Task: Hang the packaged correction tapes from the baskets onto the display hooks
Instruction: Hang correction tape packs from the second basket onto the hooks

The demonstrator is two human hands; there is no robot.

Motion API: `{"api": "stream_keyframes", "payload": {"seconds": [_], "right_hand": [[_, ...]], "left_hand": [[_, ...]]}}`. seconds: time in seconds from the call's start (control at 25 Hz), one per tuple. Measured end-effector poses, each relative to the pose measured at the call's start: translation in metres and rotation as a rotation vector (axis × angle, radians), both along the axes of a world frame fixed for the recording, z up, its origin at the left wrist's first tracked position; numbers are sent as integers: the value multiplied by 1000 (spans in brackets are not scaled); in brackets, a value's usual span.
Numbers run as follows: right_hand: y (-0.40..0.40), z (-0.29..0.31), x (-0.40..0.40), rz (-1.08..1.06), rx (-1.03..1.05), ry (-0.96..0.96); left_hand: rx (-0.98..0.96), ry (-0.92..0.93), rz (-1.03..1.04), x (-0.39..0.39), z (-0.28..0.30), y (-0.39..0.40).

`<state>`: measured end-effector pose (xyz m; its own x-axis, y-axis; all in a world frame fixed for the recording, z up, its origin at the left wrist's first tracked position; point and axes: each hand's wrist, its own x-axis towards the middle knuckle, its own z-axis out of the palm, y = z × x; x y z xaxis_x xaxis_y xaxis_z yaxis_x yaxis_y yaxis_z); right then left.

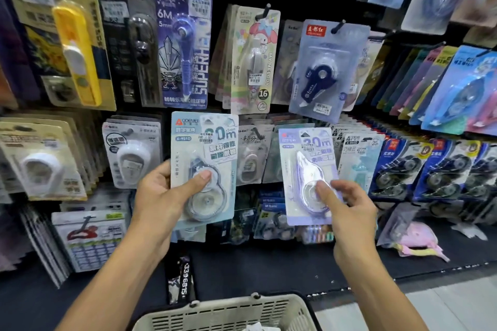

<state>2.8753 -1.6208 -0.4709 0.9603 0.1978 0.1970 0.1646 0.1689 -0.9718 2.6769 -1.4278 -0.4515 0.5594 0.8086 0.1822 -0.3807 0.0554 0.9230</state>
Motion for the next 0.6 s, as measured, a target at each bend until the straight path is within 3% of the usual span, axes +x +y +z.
{"api": "stream_keyframes", "payload": {"seconds": [0.16, 0.4, 0.52, 0.6], "right_hand": [[-1, 0, -1, -80, 83, 68], [-6, -2, 0, -36, -27, 30], [6, 6, 1, 52, -219, 49], [11, 13, -13, 122, -353, -83]], "left_hand": [[-15, -34, -6, 4, -1, -3], [-26, -39, 24, 5, 3, -5], [-64, -4, 4, 6, 4, -5], [-93, 20, -67, 7, 3, -6]]}}
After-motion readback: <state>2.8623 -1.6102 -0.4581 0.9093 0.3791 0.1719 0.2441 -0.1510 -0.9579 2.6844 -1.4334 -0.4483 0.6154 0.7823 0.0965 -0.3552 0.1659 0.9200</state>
